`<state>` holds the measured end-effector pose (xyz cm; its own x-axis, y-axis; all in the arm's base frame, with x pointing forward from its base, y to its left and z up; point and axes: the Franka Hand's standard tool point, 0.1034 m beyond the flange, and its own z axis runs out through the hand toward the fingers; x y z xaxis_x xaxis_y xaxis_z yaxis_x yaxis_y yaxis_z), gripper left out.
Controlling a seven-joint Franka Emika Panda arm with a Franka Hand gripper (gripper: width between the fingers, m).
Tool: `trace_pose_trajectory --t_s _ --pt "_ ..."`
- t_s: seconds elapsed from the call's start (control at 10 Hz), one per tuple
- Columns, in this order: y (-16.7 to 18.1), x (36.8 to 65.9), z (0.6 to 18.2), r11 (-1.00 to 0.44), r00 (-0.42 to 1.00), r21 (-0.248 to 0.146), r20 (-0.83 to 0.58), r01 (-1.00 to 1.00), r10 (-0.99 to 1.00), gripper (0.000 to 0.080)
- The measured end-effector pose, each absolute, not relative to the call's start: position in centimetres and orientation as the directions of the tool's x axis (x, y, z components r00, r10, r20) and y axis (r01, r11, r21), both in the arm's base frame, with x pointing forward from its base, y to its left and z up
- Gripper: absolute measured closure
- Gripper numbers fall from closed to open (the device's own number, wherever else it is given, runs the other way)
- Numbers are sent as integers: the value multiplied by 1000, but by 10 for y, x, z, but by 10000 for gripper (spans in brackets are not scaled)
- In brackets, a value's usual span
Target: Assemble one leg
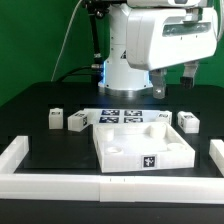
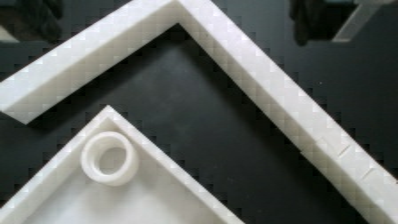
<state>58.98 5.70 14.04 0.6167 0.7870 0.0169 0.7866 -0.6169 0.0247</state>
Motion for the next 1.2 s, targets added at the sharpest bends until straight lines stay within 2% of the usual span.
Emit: trace_pose_trajectory --t_s 0.8,0.9,1.0,1.2 --pt "57 588 137 -615 615 22 16 788 788 150" --pt "61 582 131 -576 574 52 42 816 817 150" --pt "65 561 121 -499 497 75 47 863 866 150" --pt "63 538 113 -332 332 69 14 941 943 150"
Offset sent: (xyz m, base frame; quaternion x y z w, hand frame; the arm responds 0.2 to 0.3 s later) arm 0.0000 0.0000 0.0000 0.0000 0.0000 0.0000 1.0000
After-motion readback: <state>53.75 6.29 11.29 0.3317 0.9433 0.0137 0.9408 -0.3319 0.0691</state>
